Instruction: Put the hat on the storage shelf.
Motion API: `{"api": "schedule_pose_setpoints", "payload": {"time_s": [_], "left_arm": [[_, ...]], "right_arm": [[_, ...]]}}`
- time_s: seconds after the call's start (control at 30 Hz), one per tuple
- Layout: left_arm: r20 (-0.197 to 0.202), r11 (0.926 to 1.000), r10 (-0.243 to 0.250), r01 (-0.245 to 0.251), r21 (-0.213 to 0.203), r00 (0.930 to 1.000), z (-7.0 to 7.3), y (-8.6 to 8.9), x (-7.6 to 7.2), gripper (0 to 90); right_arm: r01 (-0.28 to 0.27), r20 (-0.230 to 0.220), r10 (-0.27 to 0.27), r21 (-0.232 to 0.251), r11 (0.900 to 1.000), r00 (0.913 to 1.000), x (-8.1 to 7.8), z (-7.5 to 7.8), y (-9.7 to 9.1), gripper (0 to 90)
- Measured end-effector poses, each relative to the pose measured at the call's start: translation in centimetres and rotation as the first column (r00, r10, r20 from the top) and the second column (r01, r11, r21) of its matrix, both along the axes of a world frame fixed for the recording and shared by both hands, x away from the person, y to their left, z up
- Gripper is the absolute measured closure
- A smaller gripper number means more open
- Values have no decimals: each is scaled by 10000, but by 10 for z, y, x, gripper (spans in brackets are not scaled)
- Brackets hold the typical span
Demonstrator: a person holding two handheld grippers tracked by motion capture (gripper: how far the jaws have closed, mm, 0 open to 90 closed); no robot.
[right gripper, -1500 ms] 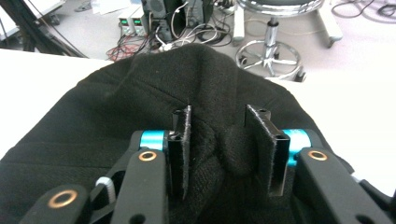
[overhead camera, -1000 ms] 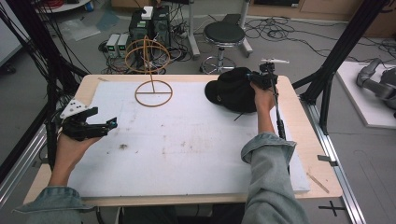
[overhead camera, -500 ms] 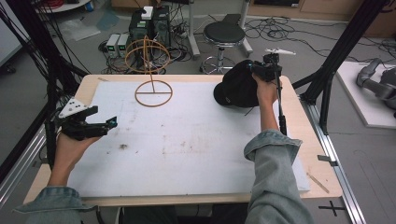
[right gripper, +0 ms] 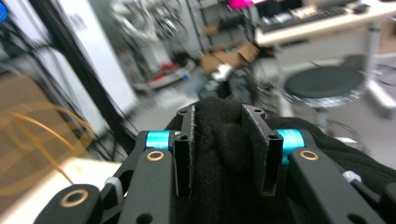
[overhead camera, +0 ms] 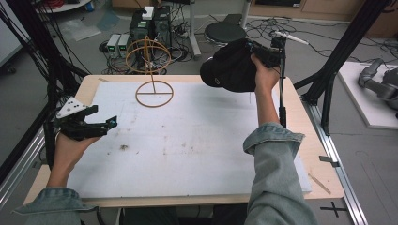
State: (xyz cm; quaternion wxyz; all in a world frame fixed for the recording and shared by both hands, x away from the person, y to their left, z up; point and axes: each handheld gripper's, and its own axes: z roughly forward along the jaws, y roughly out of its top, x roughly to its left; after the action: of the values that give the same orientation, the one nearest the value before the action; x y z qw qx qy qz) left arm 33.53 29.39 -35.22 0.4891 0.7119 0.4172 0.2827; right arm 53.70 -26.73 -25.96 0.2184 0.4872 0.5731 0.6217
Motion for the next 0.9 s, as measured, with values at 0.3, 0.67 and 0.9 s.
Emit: {"api": "schedule_pose_setpoints", "payload": {"time_s": [0.3, 0.67, 0.9], "left_arm": [[48, 10000, -27, 27, -2, 10000, 1, 1, -1, 140], [143, 9999, -133, 133, -26, 9998, 4, -2, -2, 141], [196, 9998, -129, 132, -116, 9997, 5, -3, -3, 142]], "right_arm": [[-376, 535, 349, 513, 9980, 9980, -4, 29, 15, 678], [-738, 1128, 685, 432, 9963, 9912, -10, 65, 40, 678], [-1260, 1547, 1142, 688, 9896, 9813, -12, 87, 64, 678]]}}
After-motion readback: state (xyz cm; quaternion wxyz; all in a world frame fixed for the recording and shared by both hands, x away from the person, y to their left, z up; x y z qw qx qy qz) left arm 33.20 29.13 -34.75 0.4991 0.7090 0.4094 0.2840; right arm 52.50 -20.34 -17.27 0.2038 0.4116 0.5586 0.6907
